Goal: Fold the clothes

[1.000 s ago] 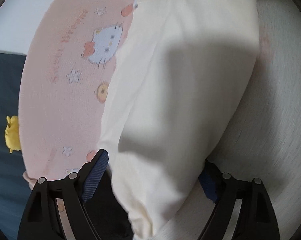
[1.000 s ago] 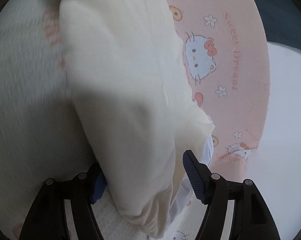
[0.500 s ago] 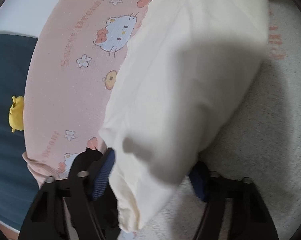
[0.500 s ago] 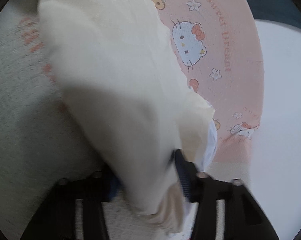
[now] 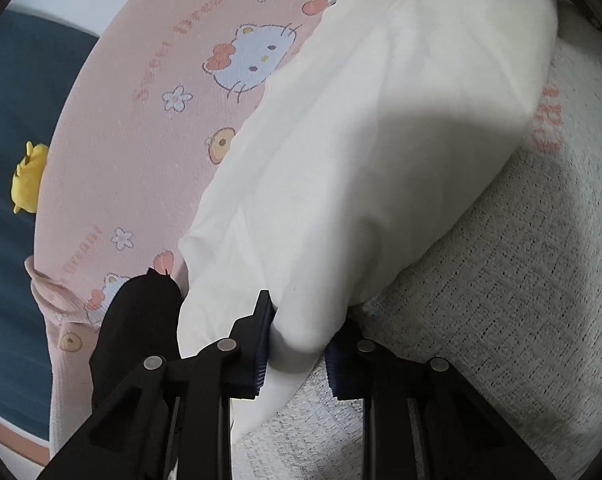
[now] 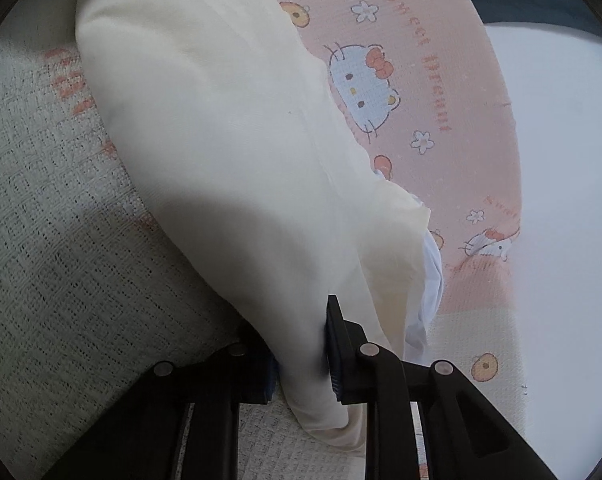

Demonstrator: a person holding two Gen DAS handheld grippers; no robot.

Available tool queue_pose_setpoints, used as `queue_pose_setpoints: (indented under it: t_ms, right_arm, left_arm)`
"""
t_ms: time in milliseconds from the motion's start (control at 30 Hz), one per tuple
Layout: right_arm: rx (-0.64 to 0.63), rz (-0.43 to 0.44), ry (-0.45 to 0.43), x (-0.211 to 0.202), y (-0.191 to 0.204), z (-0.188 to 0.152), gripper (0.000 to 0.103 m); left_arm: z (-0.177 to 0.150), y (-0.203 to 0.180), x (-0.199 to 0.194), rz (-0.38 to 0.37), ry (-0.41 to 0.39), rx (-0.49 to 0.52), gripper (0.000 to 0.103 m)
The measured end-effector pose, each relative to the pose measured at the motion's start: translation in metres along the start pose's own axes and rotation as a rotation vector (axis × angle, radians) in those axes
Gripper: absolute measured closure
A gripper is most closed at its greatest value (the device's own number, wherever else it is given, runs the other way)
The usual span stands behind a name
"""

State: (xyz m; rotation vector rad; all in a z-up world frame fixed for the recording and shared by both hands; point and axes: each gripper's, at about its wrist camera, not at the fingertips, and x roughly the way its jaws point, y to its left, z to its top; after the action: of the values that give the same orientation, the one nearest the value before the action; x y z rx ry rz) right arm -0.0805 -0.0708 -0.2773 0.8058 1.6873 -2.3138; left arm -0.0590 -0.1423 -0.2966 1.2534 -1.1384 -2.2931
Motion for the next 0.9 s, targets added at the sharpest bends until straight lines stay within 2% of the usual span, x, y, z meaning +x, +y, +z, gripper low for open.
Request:
queue_pose_setpoints:
  t_ms: [133,200,267,367,400,533,633,767,833,900]
  right_arm:
    - [-0.030,-0.030,0.020,-0.001,0.004,0.003,0.082]
    - [-0.039,-0.035,0.027,0.000,0.004,0.004,0.082]
    - [-0.039,-0.031,0.026,0.000,0.003,0.004,0.082]
    - [-0.038,-0.030,0.023,-0.002,0.000,0.004,0.085]
    - [-0.036,-0.027,0.023,-0.003,-0.002,0.003,0.085]
    - [0.007,-0.029,0.002,-0.018,-0.011,0.002,0.086]
    - [0.017,-0.029,-0.016,-0.031,-0.014,0.000,0.086]
    - [0.020,-0.009,-0.020,-0.050,-0.015,-0.011,0.086]
    - [0.004,0.011,-0.013,-0.058,-0.011,-0.020,0.086]
    - [-0.011,0.033,-0.006,-0.066,-0.006,-0.028,0.086]
  left_arm:
    - [0.007,-0.001,0.001,0.005,0.066,-0.009,0.084]
    - [0.016,0.004,0.004,-0.005,0.134,-0.087,0.084]
    - [0.021,0.015,0.007,-0.039,0.188,-0.214,0.085]
    - [0.022,0.030,0.008,-0.099,0.229,-0.354,0.085]
    - [0.022,0.034,0.008,-0.119,0.237,-0.373,0.084]
    - [0.018,0.043,0.000,-0.145,0.250,-0.362,0.084]
    - [0.012,0.049,-0.013,-0.115,0.251,-0.384,0.085]
    - [-0.002,0.053,-0.035,-0.155,0.273,-0.429,0.085]
    - [-0.008,0.047,-0.046,-0.168,0.276,-0.410,0.085]
    - [-0.018,0.032,-0.061,-0.152,0.259,-0.350,0.085]
